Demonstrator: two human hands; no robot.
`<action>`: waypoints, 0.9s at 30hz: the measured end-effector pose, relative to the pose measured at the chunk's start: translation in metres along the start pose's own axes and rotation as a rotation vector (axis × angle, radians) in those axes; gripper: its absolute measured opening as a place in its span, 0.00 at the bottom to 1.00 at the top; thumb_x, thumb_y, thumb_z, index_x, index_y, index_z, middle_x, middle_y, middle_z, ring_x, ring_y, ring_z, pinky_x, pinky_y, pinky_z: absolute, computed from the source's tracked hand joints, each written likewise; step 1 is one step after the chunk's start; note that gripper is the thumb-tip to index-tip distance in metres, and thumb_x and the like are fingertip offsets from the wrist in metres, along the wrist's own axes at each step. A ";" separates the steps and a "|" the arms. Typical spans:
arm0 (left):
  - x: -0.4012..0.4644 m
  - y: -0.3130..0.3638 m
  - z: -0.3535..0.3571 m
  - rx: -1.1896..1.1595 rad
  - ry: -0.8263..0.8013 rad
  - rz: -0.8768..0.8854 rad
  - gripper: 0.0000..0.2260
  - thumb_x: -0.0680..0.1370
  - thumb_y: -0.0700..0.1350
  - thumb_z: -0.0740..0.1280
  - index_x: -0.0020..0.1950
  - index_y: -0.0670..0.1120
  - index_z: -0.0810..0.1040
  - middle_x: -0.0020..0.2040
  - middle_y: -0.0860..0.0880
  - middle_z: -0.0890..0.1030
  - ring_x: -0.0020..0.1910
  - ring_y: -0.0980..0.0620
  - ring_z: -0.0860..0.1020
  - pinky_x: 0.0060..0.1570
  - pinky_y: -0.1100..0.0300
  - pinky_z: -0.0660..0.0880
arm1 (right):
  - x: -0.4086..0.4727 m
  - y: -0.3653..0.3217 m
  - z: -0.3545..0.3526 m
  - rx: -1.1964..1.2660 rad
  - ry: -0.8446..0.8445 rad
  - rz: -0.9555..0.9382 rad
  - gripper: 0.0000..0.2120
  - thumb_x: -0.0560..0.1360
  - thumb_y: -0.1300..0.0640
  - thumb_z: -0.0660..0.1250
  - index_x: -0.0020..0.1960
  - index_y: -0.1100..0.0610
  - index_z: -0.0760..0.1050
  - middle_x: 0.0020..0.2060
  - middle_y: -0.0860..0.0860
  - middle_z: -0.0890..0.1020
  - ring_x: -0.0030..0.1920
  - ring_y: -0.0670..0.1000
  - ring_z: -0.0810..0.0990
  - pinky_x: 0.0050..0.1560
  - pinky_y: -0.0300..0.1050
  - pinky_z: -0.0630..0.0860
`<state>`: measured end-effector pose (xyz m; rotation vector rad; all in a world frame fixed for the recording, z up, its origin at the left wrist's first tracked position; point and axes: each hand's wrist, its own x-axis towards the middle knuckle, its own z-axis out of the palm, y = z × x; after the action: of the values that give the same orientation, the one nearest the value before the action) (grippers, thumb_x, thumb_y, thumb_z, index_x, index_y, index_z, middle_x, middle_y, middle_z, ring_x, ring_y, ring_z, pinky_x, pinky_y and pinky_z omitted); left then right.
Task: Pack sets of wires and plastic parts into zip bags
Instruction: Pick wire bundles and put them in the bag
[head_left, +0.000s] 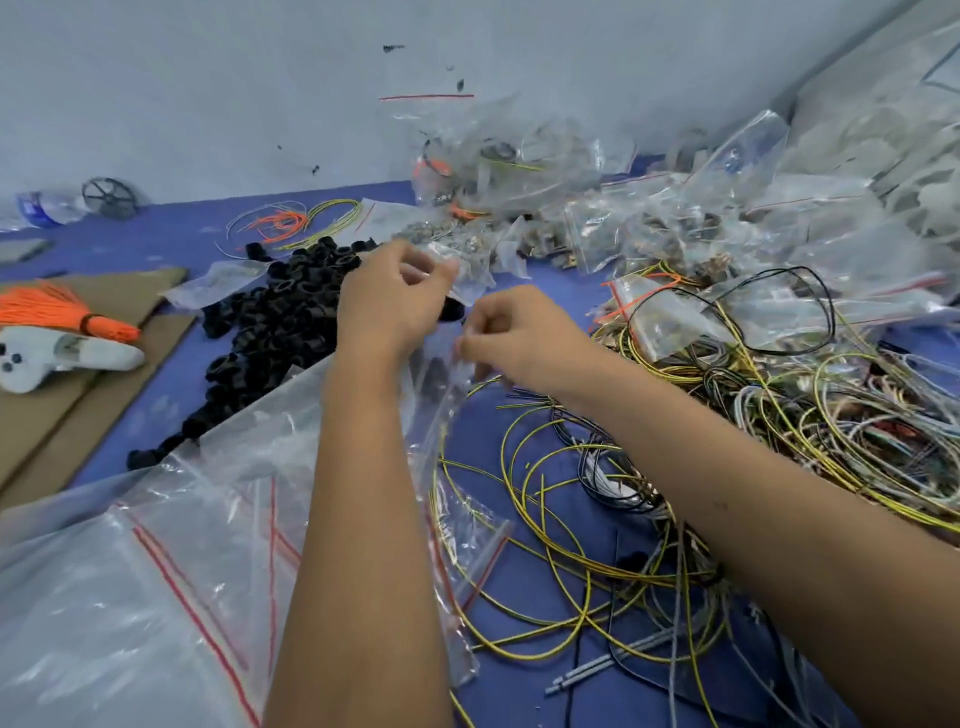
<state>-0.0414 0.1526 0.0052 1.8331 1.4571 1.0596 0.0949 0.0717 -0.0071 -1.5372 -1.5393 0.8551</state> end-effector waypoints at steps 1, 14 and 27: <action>-0.003 0.005 0.000 0.017 -0.095 0.050 0.11 0.79 0.56 0.71 0.44 0.50 0.79 0.40 0.51 0.82 0.38 0.53 0.78 0.46 0.56 0.74 | -0.005 -0.003 -0.004 0.181 0.027 0.011 0.11 0.77 0.66 0.68 0.38 0.58 0.72 0.38 0.63 0.85 0.32 0.54 0.79 0.33 0.46 0.76; -0.026 0.036 -0.004 -0.092 -0.549 -0.060 0.10 0.75 0.28 0.66 0.48 0.42 0.77 0.48 0.31 0.84 0.39 0.45 0.81 0.31 0.58 0.79 | -0.046 0.020 -0.104 0.200 0.466 0.106 0.08 0.82 0.59 0.67 0.44 0.54 0.76 0.31 0.50 0.75 0.33 0.50 0.72 0.34 0.45 0.68; -0.022 0.033 0.000 -0.156 -0.527 -0.394 0.31 0.78 0.73 0.54 0.54 0.47 0.78 0.47 0.42 0.87 0.37 0.45 0.86 0.34 0.56 0.83 | -0.055 0.055 -0.139 0.116 0.443 0.111 0.08 0.79 0.58 0.72 0.47 0.63 0.82 0.26 0.48 0.79 0.23 0.44 0.70 0.23 0.34 0.66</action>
<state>-0.0260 0.1226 0.0272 1.4796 1.2911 0.4370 0.2414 0.0100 0.0060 -1.6070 -1.0761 0.5995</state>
